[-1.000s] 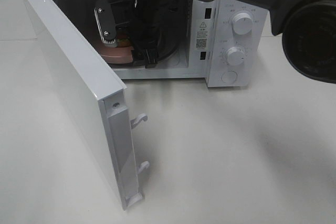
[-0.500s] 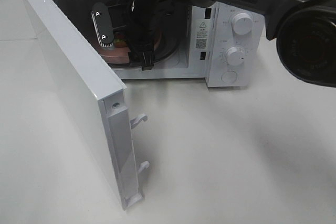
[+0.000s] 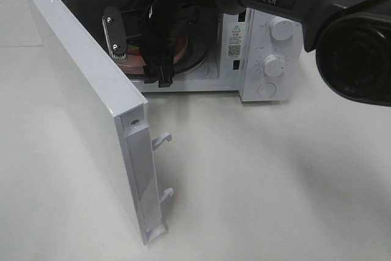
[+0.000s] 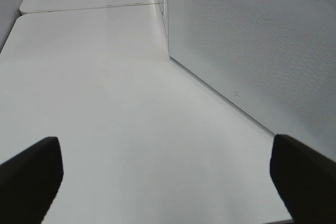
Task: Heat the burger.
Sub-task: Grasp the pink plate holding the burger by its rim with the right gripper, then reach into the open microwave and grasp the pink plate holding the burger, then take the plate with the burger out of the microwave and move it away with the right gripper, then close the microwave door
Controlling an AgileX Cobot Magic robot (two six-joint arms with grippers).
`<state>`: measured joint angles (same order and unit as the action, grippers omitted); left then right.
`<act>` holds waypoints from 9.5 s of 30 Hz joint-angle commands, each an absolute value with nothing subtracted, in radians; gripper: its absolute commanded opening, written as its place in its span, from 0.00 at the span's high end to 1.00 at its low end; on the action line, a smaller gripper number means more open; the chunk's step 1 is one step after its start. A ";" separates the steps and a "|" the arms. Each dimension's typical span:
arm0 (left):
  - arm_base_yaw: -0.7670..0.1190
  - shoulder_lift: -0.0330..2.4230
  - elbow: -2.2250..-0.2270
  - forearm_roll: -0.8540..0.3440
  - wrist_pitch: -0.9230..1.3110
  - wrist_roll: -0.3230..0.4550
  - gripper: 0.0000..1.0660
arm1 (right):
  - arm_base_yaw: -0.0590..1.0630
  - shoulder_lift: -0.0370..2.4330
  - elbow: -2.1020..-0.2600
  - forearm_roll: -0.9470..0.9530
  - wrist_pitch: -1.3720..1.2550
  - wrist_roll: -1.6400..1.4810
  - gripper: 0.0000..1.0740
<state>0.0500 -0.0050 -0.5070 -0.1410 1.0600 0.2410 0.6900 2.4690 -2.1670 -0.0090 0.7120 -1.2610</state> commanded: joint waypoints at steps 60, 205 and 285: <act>0.043 -0.021 -0.508 -0.149 1.050 0.238 0.04 | 0.687 2.536 -2.170 0.086 0.826 -1.152 1.00; 0.043 -0.021 -0.508 -0.149 1.050 0.238 0.04 | 0.350 1.025 -0.575 -0.664 0.726 0.000 1.00; 0.043 -0.021 -0.508 -0.149 1.050 0.238 0.04 | 0.152 0.818 -0.645 -0.142 1.012 0.188 0.37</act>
